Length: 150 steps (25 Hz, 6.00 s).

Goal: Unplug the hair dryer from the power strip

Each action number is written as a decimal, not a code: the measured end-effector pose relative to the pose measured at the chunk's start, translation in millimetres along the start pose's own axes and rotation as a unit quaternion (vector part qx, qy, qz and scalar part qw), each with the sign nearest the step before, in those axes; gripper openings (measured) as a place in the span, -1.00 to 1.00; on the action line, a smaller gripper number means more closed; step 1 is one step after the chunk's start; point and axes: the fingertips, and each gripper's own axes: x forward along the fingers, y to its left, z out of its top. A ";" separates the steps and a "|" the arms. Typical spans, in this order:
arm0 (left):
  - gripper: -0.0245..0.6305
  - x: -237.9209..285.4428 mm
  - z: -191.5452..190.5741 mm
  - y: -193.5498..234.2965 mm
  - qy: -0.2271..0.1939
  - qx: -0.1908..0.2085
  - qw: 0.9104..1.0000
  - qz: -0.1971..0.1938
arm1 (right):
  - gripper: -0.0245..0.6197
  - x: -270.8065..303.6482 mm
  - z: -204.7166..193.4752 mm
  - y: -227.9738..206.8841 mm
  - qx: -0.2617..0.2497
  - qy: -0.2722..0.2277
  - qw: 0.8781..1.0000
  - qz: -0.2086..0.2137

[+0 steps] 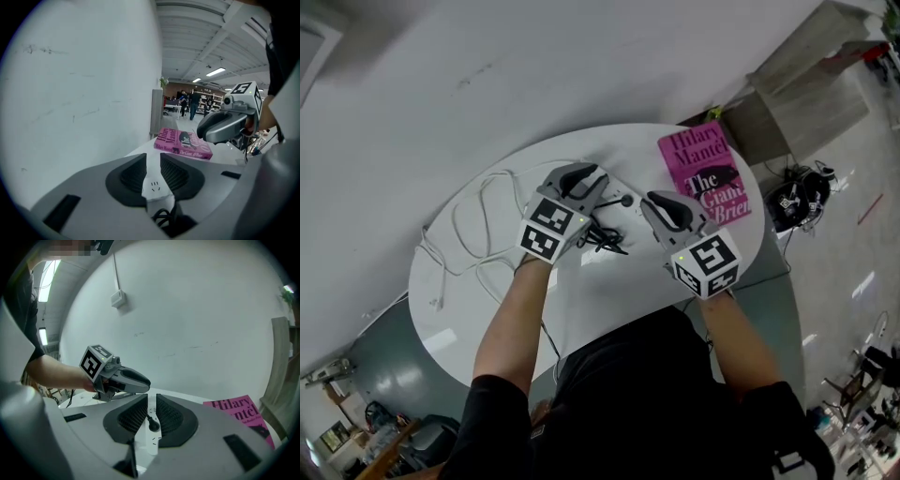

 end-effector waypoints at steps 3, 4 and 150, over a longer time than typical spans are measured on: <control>-0.60 12.7 -14.5 2.2 0.034 0.010 0.999 -0.003 | -0.80 10.8 -13.6 2.4 -0.011 0.026 0.999 0.015; -0.58 16.2 -19.3 2.6 0.046 0.013 0.999 -0.005 | -0.80 13.9 -17.2 3.5 -0.016 0.034 0.999 0.020; -0.82 -202.7 91.5 -124.6 -0.206 -0.035 0.974 0.086 | -0.80 -234.7 55.1 31.4 -0.025 -0.103 0.982 -0.154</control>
